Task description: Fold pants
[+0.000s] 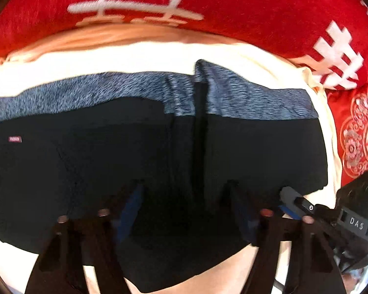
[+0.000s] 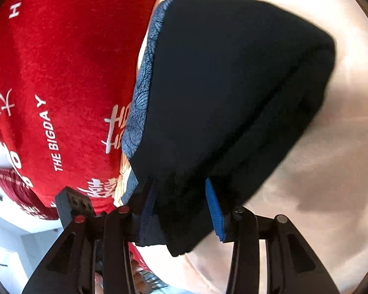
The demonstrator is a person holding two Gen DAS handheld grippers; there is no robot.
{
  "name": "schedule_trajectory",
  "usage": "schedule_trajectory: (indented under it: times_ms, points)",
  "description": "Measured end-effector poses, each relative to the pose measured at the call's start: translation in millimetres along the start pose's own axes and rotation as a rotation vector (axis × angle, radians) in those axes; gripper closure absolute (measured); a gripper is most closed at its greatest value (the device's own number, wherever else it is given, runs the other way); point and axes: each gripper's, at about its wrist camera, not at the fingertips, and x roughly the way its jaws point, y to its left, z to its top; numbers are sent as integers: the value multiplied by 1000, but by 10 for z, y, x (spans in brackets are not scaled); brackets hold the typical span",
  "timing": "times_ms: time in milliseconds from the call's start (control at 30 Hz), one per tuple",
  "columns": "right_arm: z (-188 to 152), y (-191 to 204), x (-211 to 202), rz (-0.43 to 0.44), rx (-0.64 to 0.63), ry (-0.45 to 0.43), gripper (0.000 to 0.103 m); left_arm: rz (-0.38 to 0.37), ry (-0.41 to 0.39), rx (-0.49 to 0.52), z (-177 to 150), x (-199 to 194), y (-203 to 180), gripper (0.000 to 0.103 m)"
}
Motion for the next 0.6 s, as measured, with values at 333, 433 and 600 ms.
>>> schedule_trajectory:
  times_ms: [333,433,600]
  points:
    - [-124,327,-248,-11,-151,63,98,77,-65,70,-324,-188,-223,57]
    - [-142,162,-164,-79,-153,78,98,99,-73,40,-343,-24,-155,42]
    - [-43,50,52,-129,-182,97,96,167,-113,30,-298,-154,-112,22]
